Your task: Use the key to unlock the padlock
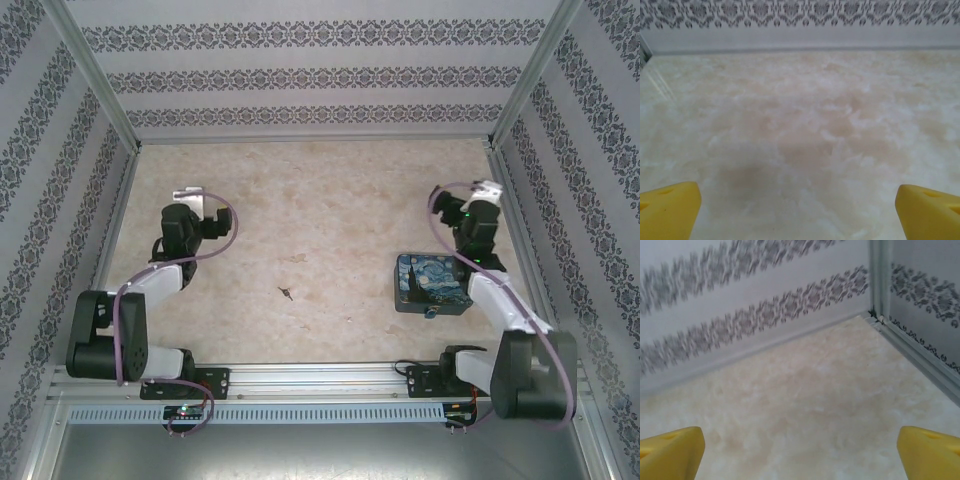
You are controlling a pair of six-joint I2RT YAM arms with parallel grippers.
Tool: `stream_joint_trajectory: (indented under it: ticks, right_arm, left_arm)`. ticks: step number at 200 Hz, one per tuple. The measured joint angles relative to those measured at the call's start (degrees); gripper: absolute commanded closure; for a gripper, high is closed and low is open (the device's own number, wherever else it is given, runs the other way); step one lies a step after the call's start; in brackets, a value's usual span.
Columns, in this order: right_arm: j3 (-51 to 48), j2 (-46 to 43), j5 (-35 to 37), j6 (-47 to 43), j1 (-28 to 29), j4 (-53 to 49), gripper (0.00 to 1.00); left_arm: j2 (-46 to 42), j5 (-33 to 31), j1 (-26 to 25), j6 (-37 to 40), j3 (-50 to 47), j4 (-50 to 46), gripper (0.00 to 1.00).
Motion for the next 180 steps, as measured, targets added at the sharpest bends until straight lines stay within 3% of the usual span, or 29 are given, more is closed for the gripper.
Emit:
stream_joint_trajectory:
  ticks: [30,68,117,158,180]
  right_arm:
    - [2.0,-5.5,-6.6,10.2,-6.5,-11.1,0.02]
    - [7.6,-6.5,-7.3,16.3,-9.9,-34.5,0.02]
    - [3.0,-10.9,-7.4,19.2,-14.7,-48.7,0.02]
    - [-2.0,-11.1,-9.4,20.3,-14.5,-50.7,0.02]
    - [-3.5,-10.9,-11.6,20.6,-11.7,-50.5,0.07]
  left_arm:
    - [-2.3,3.1,0.0,-6.0,10.0,-11.7,0.0]
    - [-2.7,8.6,-3.0,-16.5,18.6,-22.6,0.0]
    - [0.3,11.8,-16.3,-27.7,23.1,-33.4,0.0]
    - [1.1,10.8,-27.6,-36.0,20.4,-34.8,0.0]
    - [1.4,9.4,-31.9,-39.4,19.3,-34.9,0.0]
